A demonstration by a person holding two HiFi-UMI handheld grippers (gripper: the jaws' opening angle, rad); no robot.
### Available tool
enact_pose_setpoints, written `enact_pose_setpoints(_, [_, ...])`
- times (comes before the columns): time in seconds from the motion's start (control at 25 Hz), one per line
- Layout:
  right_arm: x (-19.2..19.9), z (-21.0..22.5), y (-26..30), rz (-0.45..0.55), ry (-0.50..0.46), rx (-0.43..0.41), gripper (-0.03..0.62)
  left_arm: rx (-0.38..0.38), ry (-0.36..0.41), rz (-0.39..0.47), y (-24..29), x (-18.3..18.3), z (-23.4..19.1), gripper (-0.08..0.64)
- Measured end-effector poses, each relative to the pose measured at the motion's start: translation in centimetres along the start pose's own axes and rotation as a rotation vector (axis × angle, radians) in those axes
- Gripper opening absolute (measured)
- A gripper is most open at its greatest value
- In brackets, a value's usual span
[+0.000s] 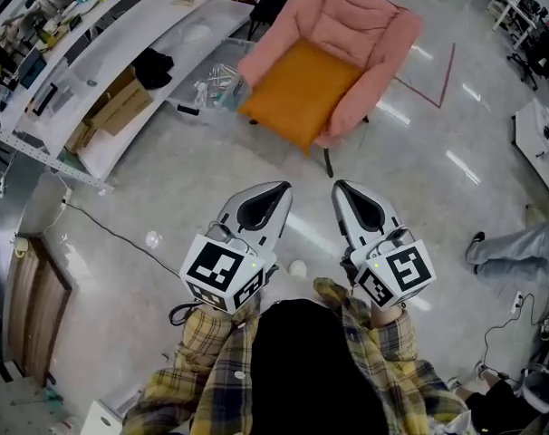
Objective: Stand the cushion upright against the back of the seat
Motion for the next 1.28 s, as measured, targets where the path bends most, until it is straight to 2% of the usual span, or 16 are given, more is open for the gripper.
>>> enact_pose_setpoints(0.28, [0.8,-0.6,2.4,-0.013,0.025,-0.043,0.018,-0.058,-0.013,-0.010,-1.1,0.7,-2.1,0.005])
enact_pose_setpoints(0.44, [1.2,-0.9,4.6,-0.026,0.020,-0.028,0.018,-0.055,-0.020,-0.014,-1.0,1.2,-4.3,0.005])
enact_pose_setpoints(0.72, [1.2,-0.4,9.6,-0.030,0.024,0.038,0.018,-0.004,-0.027,-0.004,0.7,1.3,-10.0,0.005])
enact_pose_setpoints(1.28, [0.8,-1.5,24.0,0.030,0.044,0.188,0.018,0.136,0.018,-0.012,2.7,1.4,-26.6,0.005])
Point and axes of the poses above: the fingertips, and each gripper's own axes: y forward along the fingers, z to its right, x out of its underside, the point moved 6 cm from there along -y, backward along the fingers, and after that the axes turned 11 degrees about y, right-handed, at the moved point
